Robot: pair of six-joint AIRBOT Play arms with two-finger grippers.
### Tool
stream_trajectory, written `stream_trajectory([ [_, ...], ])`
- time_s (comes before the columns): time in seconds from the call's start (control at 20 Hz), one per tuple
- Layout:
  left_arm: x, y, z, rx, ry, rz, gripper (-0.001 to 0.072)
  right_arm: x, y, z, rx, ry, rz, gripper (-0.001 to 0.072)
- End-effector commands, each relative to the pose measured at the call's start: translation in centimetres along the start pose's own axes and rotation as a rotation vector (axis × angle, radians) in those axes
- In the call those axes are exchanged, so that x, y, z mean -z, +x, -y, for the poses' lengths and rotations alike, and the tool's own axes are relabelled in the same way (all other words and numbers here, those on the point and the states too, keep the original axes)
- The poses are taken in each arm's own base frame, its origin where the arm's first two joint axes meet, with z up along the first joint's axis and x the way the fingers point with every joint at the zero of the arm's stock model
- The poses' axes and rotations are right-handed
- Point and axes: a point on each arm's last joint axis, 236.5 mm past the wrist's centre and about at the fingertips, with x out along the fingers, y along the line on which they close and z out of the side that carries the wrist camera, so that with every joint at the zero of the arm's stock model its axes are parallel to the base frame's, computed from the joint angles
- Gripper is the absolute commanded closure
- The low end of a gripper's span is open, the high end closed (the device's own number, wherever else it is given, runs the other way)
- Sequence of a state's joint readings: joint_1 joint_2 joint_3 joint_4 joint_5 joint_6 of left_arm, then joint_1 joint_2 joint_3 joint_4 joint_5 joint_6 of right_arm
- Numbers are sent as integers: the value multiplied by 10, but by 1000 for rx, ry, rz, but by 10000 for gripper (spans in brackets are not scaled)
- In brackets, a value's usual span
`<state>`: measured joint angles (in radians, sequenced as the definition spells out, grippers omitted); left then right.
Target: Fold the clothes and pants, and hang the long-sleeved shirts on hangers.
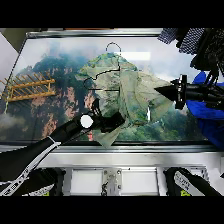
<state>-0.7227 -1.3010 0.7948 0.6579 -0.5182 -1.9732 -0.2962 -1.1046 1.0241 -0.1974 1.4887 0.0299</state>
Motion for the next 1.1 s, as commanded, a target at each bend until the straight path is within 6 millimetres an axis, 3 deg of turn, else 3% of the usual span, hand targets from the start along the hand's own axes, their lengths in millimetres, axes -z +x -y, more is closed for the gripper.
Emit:
stream_trajectory([
  [0.0,-3,1,2,6,12,17,569,0,0,0,-1,13,0,702],
  [0.05,-3,1,2,5,18,17,699,-1,0,0,-1,28,0,702],
  [0.15,-12,-7,0,6,10,22,699,-3,-1,-1,3,63,1,703],
  [0.25,-30,-28,2,20,43,40,699,-8,-3,1,36,92,7,704],
  [0.35,-54,-59,-8,-8,78,78,699,-15,-6,-4,47,93,11,704],
  [0.55,-96,-136,-48,-114,106,162,699,-27,-9,-26,24,87,13,704],
  [0.7,-122,-181,-63,-116,94,251,699,-30,-10,-44,-27,79,4,705],
  [0.85,-135,-205,-68,-112,96,316,699,-32,-12,-58,-62,62,-3,705],
  [1.05,-146,-222,-65,-110,117,353,699,-27,-12,-65,-84,57,-30,705],
])
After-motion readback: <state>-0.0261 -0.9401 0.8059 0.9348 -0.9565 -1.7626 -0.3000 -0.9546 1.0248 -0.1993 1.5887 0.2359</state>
